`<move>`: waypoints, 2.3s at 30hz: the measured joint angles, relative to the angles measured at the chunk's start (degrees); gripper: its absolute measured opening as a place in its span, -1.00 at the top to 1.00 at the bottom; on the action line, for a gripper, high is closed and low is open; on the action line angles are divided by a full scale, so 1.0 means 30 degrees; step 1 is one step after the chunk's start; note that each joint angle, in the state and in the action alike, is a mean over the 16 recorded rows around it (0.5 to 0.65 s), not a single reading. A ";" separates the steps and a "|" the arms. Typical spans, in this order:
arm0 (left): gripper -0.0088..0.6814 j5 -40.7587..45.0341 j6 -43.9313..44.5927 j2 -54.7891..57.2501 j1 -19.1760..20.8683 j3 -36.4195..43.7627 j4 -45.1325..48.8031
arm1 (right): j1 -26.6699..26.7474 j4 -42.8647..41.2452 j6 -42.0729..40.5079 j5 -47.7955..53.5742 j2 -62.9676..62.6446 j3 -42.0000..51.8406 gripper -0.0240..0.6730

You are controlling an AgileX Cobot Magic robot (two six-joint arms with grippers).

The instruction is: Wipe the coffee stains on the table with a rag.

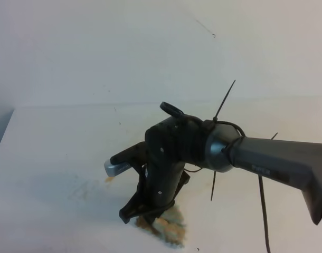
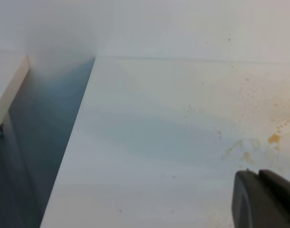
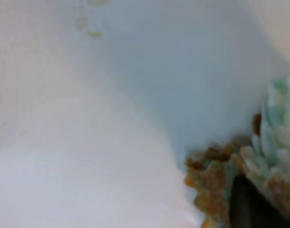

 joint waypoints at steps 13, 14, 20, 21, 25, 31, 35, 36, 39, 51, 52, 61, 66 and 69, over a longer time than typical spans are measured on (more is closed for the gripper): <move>0.97 0.0020 0.0000 0.0033 -0.0001 -0.0045 -0.0001 | 0.0321 0.0442 -0.0271 0.0427 0.0582 -0.0792 0.84; 0.97 0.0020 0.0000 0.0033 -0.0001 -0.0045 -0.0001 | 0.0321 0.0453 -0.0292 0.0435 0.0594 -0.0802 0.84; 0.97 0.0020 0.0000 0.0033 -0.0001 -0.0045 -0.0001 | 0.0261 0.0237 -0.0153 0.0556 0.0626 -0.0828 0.84; 0.97 0.0020 0.0000 0.0033 -0.0001 -0.0045 -0.0001 | 0.0215 0.0182 -0.0106 0.0606 0.0629 -0.0832 0.84; 0.98 0.0020 0.0000 0.0033 -0.0001 -0.0045 -0.0001 | -0.0170 -0.0110 0.0121 0.0871 0.0636 -0.0849 0.84; 0.98 0.0020 0.0000 0.0033 -0.0001 -0.0045 -0.0001 | -0.1323 -0.0550 0.0417 0.1362 0.0636 -0.0869 0.84; 0.98 0.0020 0.0000 0.0033 -0.0001 -0.0045 -0.0001 | -0.2436 -0.0625 0.0383 0.1647 0.0636 -0.0872 0.84; 0.98 0.0020 0.0000 0.0033 -0.0001 -0.0045 -0.0001 | -0.2746 -0.0637 0.0359 0.1696 0.0636 -0.0872 0.84; 0.98 0.0020 0.0000 0.0033 -0.0001 -0.0045 -0.0001 | -0.3695 -0.0667 0.0236 0.1792 0.0636 -0.0872 0.84; 0.98 0.0020 0.0000 0.0033 -0.0001 -0.0045 -0.0001 | -0.7487 -0.0658 -0.1071 0.1923 0.0650 -0.0872 0.84; 0.97 0.0020 0.0000 0.0033 -0.0001 -0.0045 -0.0001 | -0.7747 -0.0627 -0.1264 0.1928 0.0646 -0.0872 0.84; 0.97 0.0020 0.0000 0.0033 -0.0001 -0.0045 -0.0001 | -0.9169 -0.0091 -0.2846 0.2094 0.0342 -0.0837 0.79; 0.97 0.0020 0.0000 0.0033 -0.0001 -0.0045 -0.0001 | -0.9375 0.0260 -0.3363 0.2700 0.0006 -0.0815 0.54; 0.97 0.0020 0.0000 0.0033 -0.0001 -0.0045 -0.0001 | -0.9456 0.0404 -0.3442 0.3163 -0.0229 -0.0815 0.32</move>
